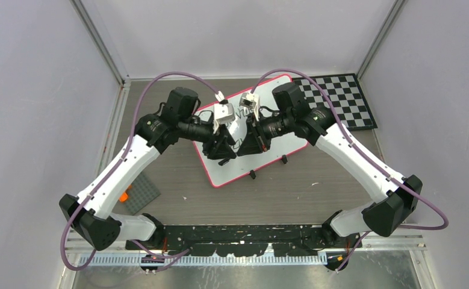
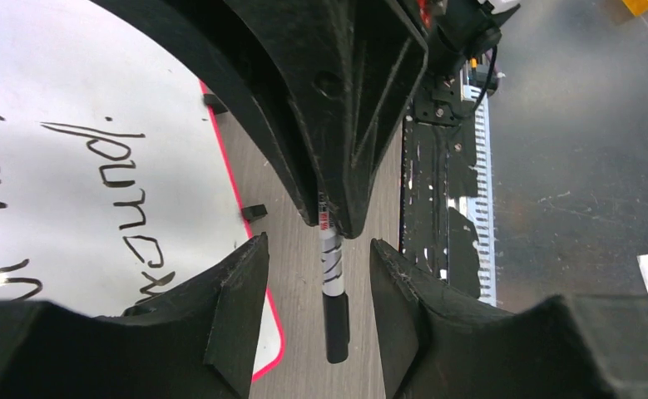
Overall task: Write a sentence on the whiteboard
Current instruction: Close the whiteboard marker at the center of the board, then place the whiteboard marker at the center of the board.
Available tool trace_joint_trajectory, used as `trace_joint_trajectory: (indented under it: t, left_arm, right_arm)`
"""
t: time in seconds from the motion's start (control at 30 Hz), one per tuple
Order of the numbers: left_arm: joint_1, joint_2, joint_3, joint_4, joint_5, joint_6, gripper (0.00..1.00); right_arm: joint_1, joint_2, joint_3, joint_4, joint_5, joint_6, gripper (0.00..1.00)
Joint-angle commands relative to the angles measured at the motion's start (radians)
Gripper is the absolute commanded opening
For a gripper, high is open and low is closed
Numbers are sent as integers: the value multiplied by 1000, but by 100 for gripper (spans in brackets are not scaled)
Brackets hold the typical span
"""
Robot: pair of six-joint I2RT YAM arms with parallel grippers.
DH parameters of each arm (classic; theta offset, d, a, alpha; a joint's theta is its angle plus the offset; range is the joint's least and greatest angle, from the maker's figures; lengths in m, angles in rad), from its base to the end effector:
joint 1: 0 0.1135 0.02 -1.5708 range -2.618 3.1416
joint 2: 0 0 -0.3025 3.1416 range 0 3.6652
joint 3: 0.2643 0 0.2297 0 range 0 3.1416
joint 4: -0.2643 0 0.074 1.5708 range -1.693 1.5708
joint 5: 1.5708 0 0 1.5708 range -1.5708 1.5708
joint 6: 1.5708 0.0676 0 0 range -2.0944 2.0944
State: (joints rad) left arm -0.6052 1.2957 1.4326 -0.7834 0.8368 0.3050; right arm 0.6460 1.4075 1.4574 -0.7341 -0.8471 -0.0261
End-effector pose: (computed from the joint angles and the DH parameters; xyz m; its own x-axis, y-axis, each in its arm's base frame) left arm 0.1725 -0.1804 0.4225 -0.2117 0.3911 -0.8957 0.9772 0.1009 -0.1869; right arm 0.1941 0.2098 0.4079 -0.4820 -0.3850 -0.7870 -0.8752 0.1692 0.4533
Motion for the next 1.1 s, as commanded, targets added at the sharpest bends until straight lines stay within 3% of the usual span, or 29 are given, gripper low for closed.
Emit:
trace_joint_trajectory:
  t: [0.0,0.2,0.33,0.4,0.47,0.53,0.63,0.83,1.07]
  left_arm:
    - [-5,-19,-24,-29,52,44,50]
    - [-5,21,-32,-31,27,25,43]
    - [-5,25,-25,-11,18,-12,20]
    - [-1,15,-24,6,13,-32,9]
    - [21,5,-30,32,27,-67,1]
    - [51,-3,-36,52,38,-102,0]
    - [95,-9,-23,68,23,-135,0]
    - [307,34,66,129,-47,-297,0]
    - [630,170,301,-61,-109,-361,0]
  right_arm:
    - [-1,-19,50,26,-4,-14,0]
    - [1,-19,51,28,-12,-18,0]
    - [0,-26,47,19,11,-26,0]
    - [-1,-30,43,34,41,2,10]
    - [-2,-30,48,51,81,35,32]
    - [-16,-28,62,73,106,67,54]
    - [-69,-21,100,134,139,138,73]
    - [-211,-1,161,301,181,373,76]
    - [-402,3,124,280,269,373,79]
